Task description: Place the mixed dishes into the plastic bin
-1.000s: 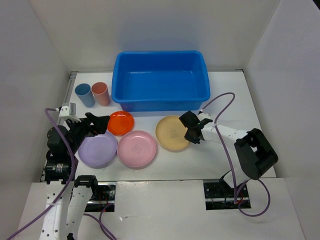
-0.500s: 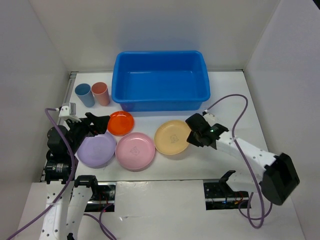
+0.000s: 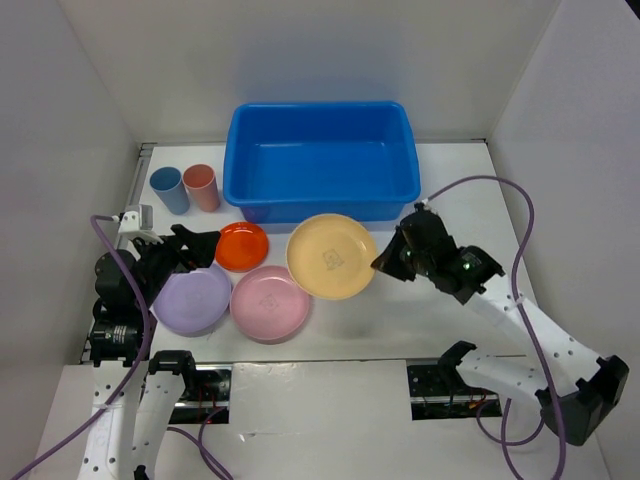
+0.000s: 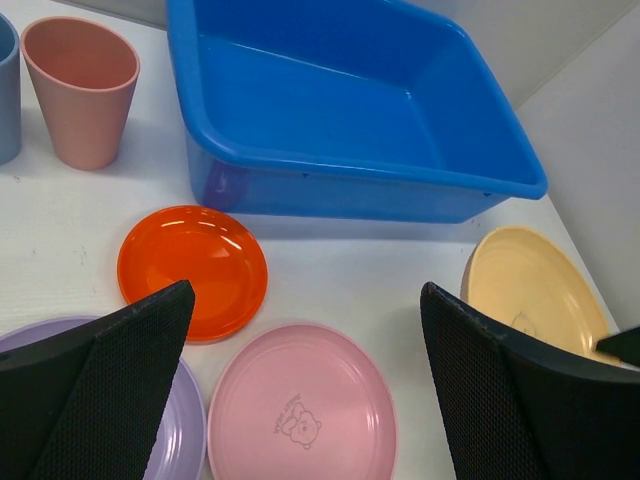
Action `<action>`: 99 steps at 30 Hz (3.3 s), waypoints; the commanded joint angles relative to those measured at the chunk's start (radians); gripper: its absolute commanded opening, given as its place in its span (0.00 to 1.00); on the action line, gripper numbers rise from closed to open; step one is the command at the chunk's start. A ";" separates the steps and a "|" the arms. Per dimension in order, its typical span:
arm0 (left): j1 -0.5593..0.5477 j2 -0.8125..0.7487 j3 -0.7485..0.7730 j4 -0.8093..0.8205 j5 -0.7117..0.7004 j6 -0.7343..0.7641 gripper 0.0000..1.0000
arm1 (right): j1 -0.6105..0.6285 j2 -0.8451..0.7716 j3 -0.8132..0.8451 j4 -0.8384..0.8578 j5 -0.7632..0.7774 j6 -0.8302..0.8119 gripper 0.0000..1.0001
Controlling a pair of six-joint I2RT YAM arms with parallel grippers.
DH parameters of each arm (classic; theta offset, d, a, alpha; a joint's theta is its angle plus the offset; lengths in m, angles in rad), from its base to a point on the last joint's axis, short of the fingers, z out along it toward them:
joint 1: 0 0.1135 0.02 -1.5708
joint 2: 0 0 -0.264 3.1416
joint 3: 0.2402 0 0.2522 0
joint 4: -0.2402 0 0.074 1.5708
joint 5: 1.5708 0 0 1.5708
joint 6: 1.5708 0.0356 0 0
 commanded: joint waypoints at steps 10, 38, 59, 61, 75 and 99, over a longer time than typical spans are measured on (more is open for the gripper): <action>0.005 0.001 0.010 0.044 0.032 -0.003 1.00 | -0.317 0.573 0.595 0.329 -0.217 -0.210 0.00; 0.005 0.010 0.001 0.044 0.043 -0.003 1.00 | -0.423 1.429 1.244 0.202 -0.035 -0.249 0.03; 0.005 0.019 0.001 0.044 0.043 -0.003 1.00 | -0.307 1.022 1.230 0.073 -0.031 -0.270 0.73; 0.005 0.019 0.001 0.044 0.043 -0.003 1.00 | -0.287 0.811 0.981 0.161 -0.077 -0.234 0.78; 0.005 0.028 0.001 0.044 0.043 -0.003 1.00 | 0.037 0.020 -0.097 0.525 -0.177 -0.016 0.92; 0.005 0.028 -0.008 0.044 0.033 -0.012 1.00 | 0.339 0.764 -0.262 1.141 -0.165 0.176 0.82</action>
